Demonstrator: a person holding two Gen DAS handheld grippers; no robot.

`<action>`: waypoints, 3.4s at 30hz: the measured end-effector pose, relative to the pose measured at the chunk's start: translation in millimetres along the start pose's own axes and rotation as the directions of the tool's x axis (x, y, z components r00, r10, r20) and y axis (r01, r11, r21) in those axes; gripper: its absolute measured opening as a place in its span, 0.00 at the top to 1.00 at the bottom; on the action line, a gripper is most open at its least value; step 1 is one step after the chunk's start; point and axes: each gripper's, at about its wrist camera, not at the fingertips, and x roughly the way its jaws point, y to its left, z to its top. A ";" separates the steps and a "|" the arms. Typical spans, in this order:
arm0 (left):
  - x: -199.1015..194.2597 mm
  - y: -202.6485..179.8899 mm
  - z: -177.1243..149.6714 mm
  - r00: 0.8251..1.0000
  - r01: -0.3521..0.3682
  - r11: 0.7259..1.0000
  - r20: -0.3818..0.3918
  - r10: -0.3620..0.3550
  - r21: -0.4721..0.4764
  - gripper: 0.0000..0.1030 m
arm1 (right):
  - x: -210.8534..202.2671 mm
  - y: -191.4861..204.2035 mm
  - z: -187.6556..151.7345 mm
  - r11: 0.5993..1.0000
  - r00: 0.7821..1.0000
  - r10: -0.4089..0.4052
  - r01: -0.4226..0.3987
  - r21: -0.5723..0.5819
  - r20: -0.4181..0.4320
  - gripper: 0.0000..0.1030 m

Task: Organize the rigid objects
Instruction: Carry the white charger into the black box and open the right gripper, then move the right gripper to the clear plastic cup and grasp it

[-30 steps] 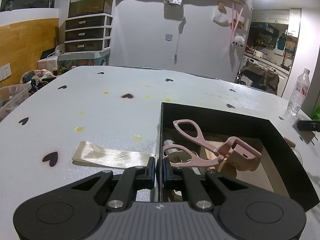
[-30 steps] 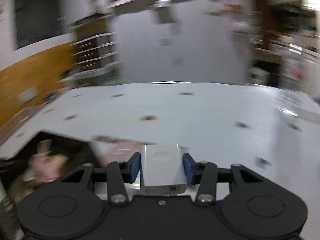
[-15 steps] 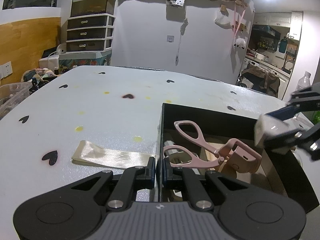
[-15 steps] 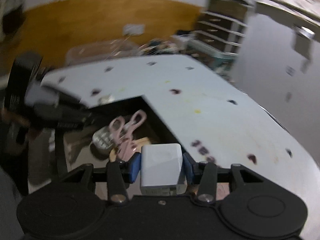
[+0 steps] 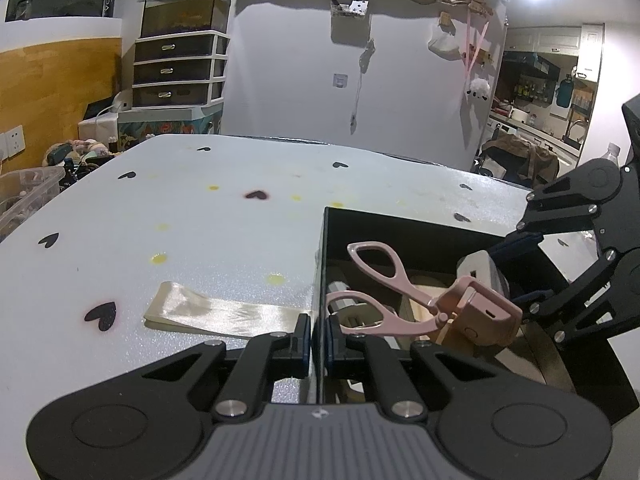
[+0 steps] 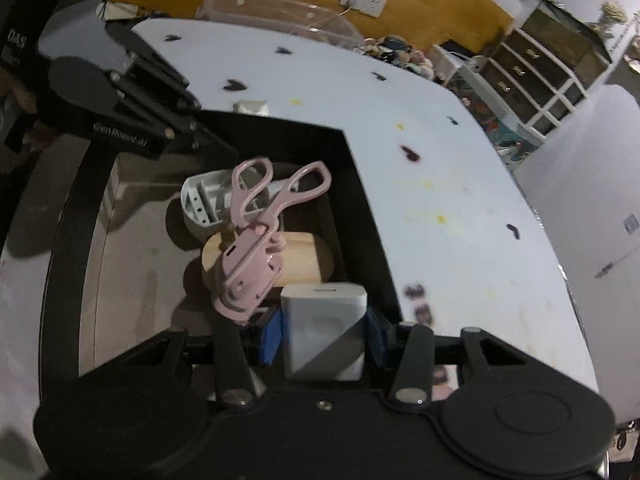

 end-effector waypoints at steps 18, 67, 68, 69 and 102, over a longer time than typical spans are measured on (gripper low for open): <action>0.1 -0.1 -0.7 1.000 -0.001 1.000 -0.001 0.001 0.002 0.93 | -2.6 1.7 7.7 1.000 0.997 -0.015 0.015 -0.011 -0.077 0.49; 2.9 -4.1 -0.3 1.000 -0.014 1.000 -0.003 0.015 0.012 0.93 | -89.6 3.1 -122.5 0.376 0.853 -0.522 0.238 0.896 -0.007 0.00; 3.0 -3.8 -0.4 1.000 -0.015 1.000 -0.004 0.015 0.012 0.93 | -86.7 6.0 -125.9 0.359 0.859 -0.512 0.225 0.906 -0.010 0.00; 2.8 -4.2 -0.4 1.000 -0.014 1.000 -0.003 0.014 0.011 0.93 | -83.6 9.2 -129.1 0.344 0.864 -0.503 0.214 0.914 -0.013 0.00; 3.2 -4.5 -0.6 1.000 -0.015 1.000 -0.003 0.015 0.013 0.93 | -57.8 45.7 -118.0 0.291 0.912 -0.410 0.165 0.942 -0.033 0.90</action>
